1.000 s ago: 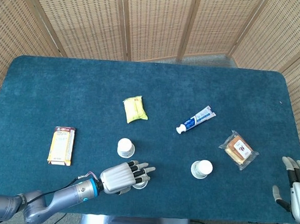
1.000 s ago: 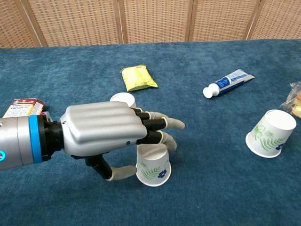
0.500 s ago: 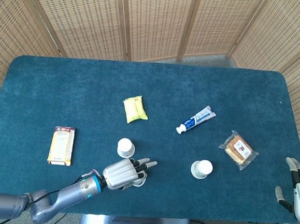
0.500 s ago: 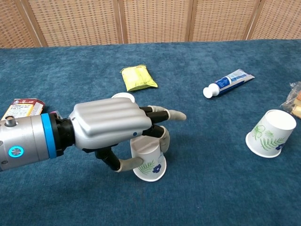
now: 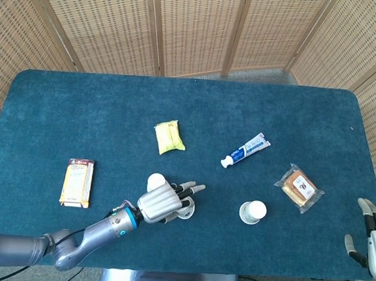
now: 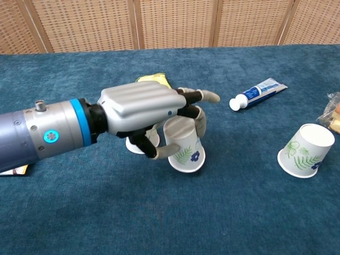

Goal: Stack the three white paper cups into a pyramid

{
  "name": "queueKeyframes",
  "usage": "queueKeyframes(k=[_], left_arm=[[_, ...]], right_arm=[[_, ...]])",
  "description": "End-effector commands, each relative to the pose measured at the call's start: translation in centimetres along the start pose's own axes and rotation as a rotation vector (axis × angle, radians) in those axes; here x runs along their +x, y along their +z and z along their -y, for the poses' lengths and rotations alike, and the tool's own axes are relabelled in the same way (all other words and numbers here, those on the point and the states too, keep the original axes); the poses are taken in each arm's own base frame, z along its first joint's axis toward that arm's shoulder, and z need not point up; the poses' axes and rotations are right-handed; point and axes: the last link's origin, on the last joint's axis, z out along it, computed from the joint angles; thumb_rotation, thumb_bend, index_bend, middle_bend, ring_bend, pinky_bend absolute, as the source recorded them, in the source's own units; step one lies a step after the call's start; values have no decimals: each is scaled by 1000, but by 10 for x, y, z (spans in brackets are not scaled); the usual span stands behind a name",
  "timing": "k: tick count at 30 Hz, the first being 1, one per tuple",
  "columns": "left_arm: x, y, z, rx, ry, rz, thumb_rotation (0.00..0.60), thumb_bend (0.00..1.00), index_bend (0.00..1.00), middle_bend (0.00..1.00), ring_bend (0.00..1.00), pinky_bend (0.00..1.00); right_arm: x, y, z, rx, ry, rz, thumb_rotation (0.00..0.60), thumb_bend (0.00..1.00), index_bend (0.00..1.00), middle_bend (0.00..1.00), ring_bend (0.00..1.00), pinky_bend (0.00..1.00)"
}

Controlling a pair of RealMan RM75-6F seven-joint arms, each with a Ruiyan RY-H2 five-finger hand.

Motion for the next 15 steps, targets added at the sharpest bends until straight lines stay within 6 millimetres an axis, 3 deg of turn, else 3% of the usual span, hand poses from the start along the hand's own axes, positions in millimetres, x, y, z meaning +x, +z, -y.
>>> queueKeyframes(k=[1, 15], left_arm=[[1, 7, 5, 17, -3, 4, 600, 492, 430, 41, 109, 535], [-1, 31, 25, 94, -8, 13, 600, 492, 383, 11, 63, 493]], right_arm=[[-1, -1, -1, -2, 1, 4, 600, 452, 0, 0, 0, 0], [-1, 0, 1, 3, 1, 12, 600, 450, 0, 0, 0, 0]])
